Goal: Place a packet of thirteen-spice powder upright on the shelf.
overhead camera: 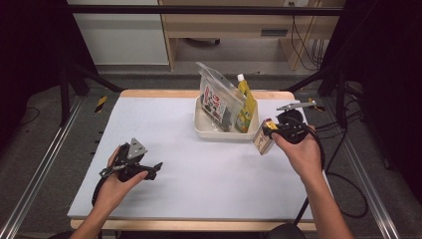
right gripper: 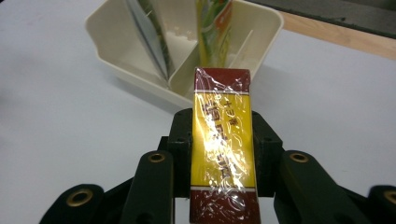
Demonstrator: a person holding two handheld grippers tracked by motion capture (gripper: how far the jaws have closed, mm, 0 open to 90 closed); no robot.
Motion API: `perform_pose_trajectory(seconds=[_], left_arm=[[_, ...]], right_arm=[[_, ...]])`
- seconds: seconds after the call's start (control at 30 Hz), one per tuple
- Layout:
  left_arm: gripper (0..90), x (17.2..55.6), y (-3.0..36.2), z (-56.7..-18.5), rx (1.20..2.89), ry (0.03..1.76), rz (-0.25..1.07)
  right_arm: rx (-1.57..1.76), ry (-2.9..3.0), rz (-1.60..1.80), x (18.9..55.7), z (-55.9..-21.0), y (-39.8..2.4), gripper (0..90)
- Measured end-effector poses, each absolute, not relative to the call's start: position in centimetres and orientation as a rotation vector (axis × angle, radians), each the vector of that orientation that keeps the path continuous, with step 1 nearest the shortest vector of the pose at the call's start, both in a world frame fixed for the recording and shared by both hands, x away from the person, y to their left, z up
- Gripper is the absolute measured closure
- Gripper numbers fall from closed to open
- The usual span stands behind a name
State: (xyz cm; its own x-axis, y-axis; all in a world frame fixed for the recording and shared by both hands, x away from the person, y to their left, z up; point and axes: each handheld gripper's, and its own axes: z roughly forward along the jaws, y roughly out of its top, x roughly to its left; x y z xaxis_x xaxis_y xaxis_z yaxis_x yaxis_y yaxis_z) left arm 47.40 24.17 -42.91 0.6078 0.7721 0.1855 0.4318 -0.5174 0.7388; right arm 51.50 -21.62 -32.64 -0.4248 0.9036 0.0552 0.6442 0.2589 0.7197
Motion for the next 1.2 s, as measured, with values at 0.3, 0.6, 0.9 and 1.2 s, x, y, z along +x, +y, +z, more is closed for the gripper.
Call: perform_pose_trajectory(seconds=[0.3,0.6,0.9,1.2], left_arm=[[6.6,46.6,25.1,-43.2,2.144,0.971,0.661],[7.0,46.6,25.9,-43.7,2.112,1.010,0.651],[7.2,46.7,25.6,-44.0,2.126,1.010,0.636],[7.2,46.8,25.3,-44.4,2.132,1.017,0.621]], right_arm=[[1.452,2.109,0.913,53.7,-30.2,-22.1,67.6],[1.492,2.019,0.924,57.6,-28.4,-21.0,67.6],[1.545,1.978,0.927,60.5,-28.7,-20.0,67.6],[1.668,1.914,0.986,62.6,-29.7,-19.8,67.7]])
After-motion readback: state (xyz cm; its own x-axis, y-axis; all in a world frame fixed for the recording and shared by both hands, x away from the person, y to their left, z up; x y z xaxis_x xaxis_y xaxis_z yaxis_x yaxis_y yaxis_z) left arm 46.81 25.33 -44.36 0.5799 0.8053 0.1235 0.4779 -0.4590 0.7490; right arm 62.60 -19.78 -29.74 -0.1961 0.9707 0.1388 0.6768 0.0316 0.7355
